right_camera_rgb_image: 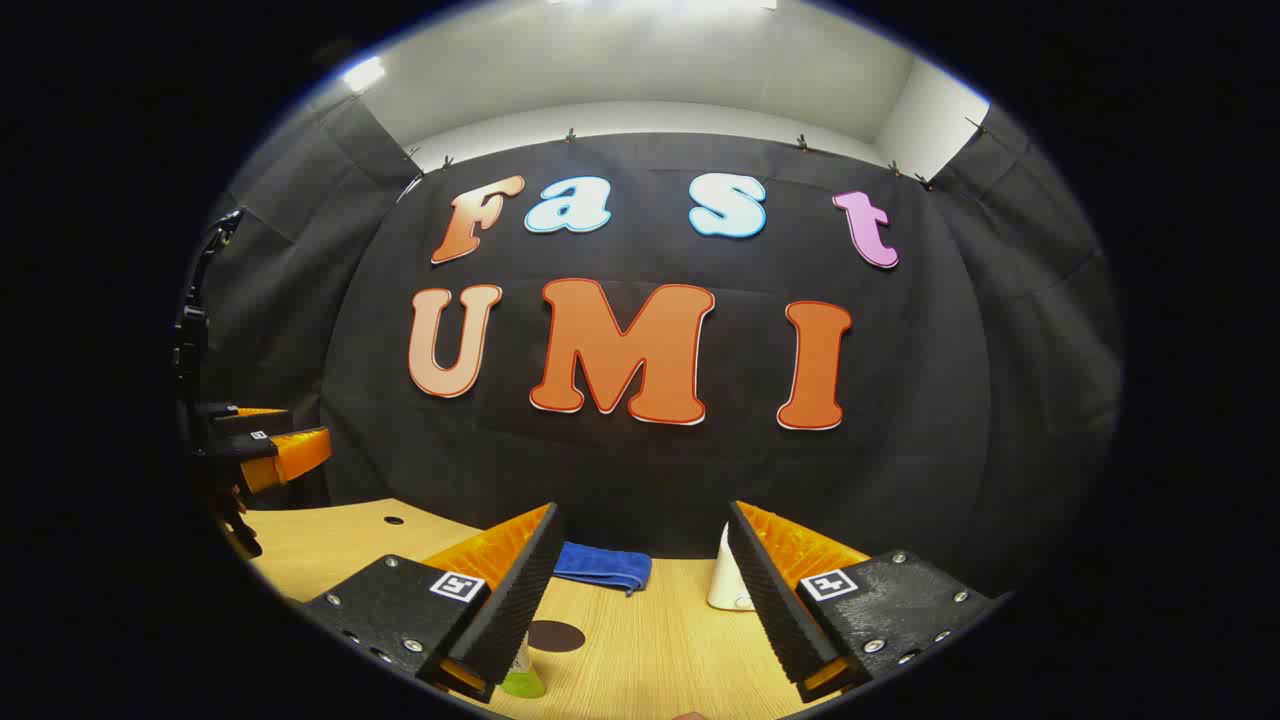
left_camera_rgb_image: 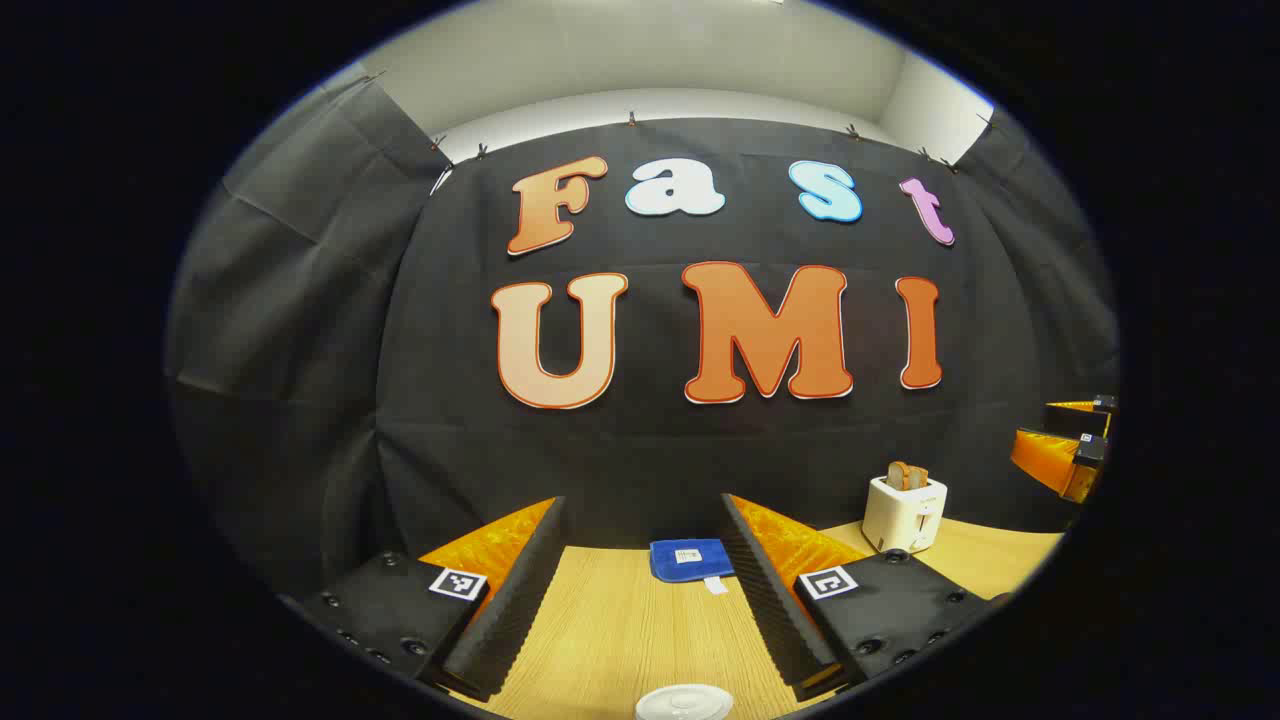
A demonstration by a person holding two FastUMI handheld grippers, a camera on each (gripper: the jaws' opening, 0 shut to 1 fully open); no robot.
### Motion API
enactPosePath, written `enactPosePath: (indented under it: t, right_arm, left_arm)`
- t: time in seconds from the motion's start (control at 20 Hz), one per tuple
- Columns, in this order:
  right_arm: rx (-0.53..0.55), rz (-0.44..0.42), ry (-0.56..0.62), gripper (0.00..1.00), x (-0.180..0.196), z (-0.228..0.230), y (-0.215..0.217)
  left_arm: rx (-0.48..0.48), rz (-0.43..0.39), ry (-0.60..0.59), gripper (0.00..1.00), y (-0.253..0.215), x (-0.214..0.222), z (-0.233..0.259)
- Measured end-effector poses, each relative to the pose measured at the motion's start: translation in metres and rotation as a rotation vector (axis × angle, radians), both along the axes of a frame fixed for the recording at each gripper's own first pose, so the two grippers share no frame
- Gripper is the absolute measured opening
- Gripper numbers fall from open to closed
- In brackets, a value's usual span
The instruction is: Open the teacup lid with one hand, grasp the water bottle and pour water into the teacup with the other hand; after pouring, place the water bottle on the coaster and then close the teacup lid.
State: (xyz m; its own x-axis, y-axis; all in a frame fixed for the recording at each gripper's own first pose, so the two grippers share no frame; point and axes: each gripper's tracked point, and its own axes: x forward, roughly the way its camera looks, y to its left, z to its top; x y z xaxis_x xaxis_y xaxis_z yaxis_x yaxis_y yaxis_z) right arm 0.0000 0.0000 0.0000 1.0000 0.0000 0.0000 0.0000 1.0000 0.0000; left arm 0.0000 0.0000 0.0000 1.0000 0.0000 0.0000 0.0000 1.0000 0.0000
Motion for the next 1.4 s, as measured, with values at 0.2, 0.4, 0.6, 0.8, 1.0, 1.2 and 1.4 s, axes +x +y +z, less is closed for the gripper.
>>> enactPosePath:
  t: [0.2,0.4,0.6,0.8,1.0,1.2,1.4]
  right_arm:
    - [-0.002,-0.001,0.001,0.99,0.000,0.000,-0.001]
    - [0.006,0.002,-0.005,0.99,0.000,0.003,-0.001]
    - [-0.006,-0.009,-0.013,0.99,-0.001,0.006,-0.004]
    - [-0.005,-0.013,-0.017,0.99,-0.003,0.008,-0.005]
    - [-0.004,-0.015,-0.011,0.99,-0.004,0.005,-0.005]
    - [-0.004,0.002,0.016,0.99,-0.005,-0.009,0.001]
    - [0.012,0.033,0.053,0.99,-0.009,-0.028,0.011]
  left_arm:
    - [0.006,0.004,-0.003,0.96,0.000,0.000,0.001]
    - [0.014,0.008,-0.022,0.98,0.001,-0.001,0.007]
    - [0.009,0.000,-0.024,0.96,-0.001,-0.002,0.008]
    - [0.007,0.001,-0.014,0.96,0.000,-0.001,0.004]
    - [0.004,-0.001,-0.002,0.96,0.000,-0.002,-0.001]
    - [0.007,-0.003,0.021,0.96,0.000,-0.002,-0.013]
    - [-0.002,-0.026,0.061,0.96,-0.005,-0.005,-0.037]
